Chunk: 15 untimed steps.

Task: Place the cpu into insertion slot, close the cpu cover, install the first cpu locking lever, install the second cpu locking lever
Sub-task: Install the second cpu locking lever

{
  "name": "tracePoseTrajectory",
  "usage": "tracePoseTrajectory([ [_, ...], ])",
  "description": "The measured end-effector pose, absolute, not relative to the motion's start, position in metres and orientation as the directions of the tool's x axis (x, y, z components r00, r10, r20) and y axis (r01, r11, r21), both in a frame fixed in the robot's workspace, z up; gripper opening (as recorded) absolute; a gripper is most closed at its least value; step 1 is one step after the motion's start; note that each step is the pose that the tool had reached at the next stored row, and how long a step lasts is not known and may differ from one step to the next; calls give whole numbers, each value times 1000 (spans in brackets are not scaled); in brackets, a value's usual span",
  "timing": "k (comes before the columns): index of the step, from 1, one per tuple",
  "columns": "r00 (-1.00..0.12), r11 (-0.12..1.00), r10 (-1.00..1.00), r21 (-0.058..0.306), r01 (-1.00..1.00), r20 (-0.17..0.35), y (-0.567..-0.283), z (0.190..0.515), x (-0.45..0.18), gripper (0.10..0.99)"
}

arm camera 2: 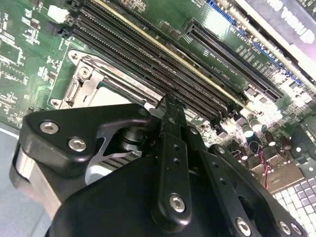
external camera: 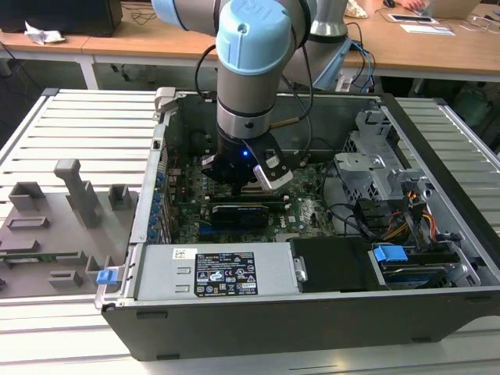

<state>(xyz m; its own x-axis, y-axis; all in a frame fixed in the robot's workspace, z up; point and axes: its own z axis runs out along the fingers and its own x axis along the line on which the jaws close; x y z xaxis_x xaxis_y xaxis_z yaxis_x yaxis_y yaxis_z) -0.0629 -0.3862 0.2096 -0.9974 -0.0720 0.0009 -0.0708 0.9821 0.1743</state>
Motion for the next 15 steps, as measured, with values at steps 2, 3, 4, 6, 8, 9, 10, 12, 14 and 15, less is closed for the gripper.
tracePoseTrajectory([
  [2,-997,980,-73,185,-72,0,-388,206,-65,106],
  [3,-997,979,-73,189,-72,0,-389,206,-65,106],
  [4,-997,979,-74,192,-72,-1,-389,206,-65,106],
  [6,-997,976,-74,203,-73,-1,-393,205,-67,106],
  [8,-997,975,-74,208,-73,-2,-395,205,-68,106],
  [9,-997,975,-74,211,-73,-2,-396,205,-69,106],
  [10,-997,974,-75,215,-73,-2,-396,205,-70,106],
  [12,-997,972,-75,223,-74,-3,-396,205,-70,106],
  [14,-997,971,-75,228,-74,-4,-396,203,-70,106],
  [15,-997,970,-75,230,-74,-4,-396,203,-70,106],
])
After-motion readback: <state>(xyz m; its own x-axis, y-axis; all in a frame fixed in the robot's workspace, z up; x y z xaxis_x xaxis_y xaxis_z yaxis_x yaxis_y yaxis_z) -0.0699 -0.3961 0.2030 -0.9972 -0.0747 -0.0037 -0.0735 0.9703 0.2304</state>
